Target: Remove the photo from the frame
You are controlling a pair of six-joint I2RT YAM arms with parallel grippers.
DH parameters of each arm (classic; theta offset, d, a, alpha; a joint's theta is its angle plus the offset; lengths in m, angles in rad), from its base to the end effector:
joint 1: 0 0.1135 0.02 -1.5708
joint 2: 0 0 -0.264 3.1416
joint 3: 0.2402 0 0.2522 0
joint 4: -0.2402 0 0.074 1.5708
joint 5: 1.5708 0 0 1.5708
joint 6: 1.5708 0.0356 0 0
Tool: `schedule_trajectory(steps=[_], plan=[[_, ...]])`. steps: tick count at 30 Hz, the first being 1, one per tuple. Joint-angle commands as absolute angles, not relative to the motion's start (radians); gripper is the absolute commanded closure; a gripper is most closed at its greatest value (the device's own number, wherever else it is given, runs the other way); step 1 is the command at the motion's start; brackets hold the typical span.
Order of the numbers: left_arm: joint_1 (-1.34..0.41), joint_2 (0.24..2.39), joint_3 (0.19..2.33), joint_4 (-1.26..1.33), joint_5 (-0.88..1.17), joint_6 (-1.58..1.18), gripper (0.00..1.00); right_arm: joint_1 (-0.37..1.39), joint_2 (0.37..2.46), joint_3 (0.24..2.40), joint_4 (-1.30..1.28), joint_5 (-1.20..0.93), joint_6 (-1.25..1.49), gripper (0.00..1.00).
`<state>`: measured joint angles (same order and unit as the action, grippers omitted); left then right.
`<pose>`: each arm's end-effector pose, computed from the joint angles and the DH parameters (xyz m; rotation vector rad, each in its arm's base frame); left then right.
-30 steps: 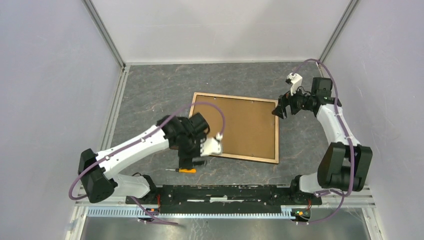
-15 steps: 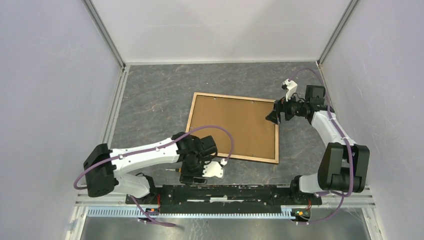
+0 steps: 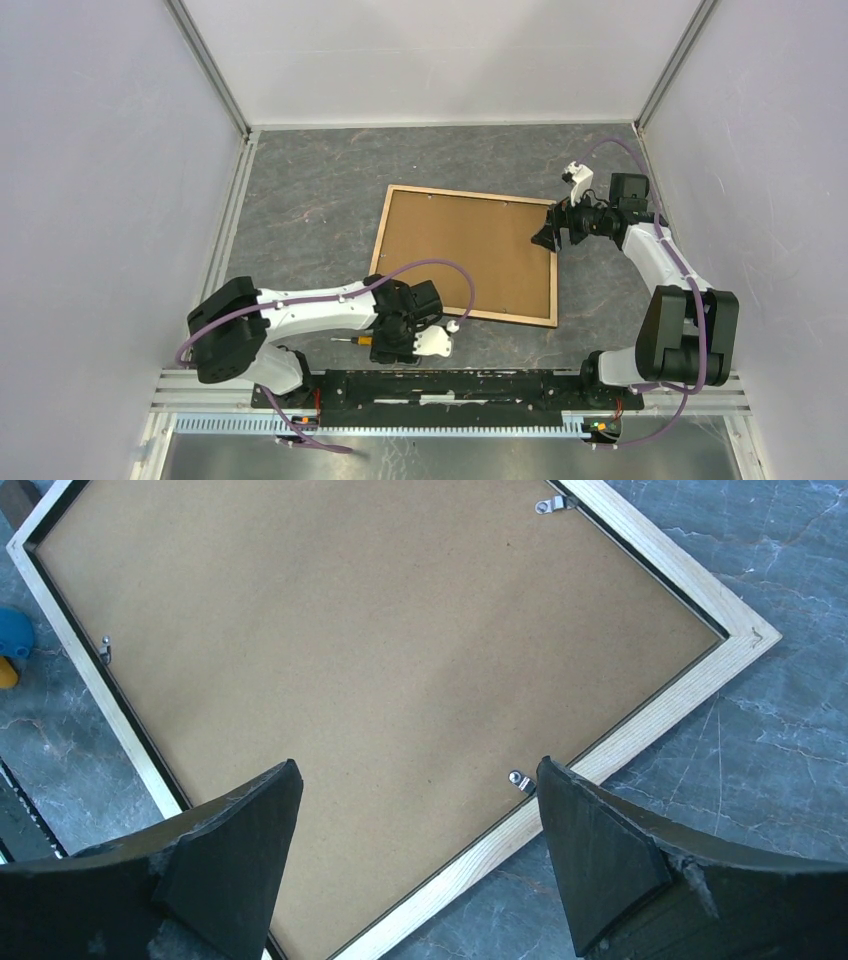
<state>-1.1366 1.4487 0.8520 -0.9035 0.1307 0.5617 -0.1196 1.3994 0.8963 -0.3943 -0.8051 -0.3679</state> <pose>0.0933 -0.2123 0.1785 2.3341 2.0444 -0.2258 0.2811 -0.0079 0.2310 -0.6013 2.1552 0.7275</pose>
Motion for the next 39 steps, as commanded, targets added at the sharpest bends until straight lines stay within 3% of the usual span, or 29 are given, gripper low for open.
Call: schedule_trajectory(steps=[1, 10, 14, 20, 23, 25, 32, 39], plan=[[-1.141, 1.454, 0.811, -0.830, 0.027, 0.585, 0.37, -0.121, 1.371, 0.909, -0.402, -0.799, -0.381, 0.07], [-1.137, 1.428, 0.737, -0.776, -0.094, 0.622, 0.37, -0.121, 1.381, 0.914, -0.449, -0.795, -0.424, 0.08], [-1.139, 1.440, 0.718, -0.779, -0.080, 0.642, 0.42, -0.121, 1.384, 0.919, -0.460, -0.794, -0.434, 0.08], [-1.145, 1.455, 0.774, -0.857, 0.058, 0.618, 0.67, -0.121, 1.393, 0.938, -0.494, -0.792, -0.463, 0.08], [-1.147, 1.431, 0.821, -0.904, 0.129, 0.607, 0.87, -0.121, 1.397, 0.957, -0.520, -0.796, -0.477, 0.08], [-1.143, 1.395, 0.886, -0.951, 0.195, 0.587, 0.97, -0.121, 1.403, 0.986, -0.546, -0.809, -0.484, 0.08], [-1.011, 1.372, 1.361, -1.113, 0.422, 0.528, 0.98, -0.121, 1.424, 1.155, -0.617, -0.903, -0.500, 0.07], [-0.700, 1.437, 1.697, -0.980, 0.488, 0.196, 0.98, -0.077, 1.441, 1.260, -0.533, -1.068, -0.378, 0.07]])
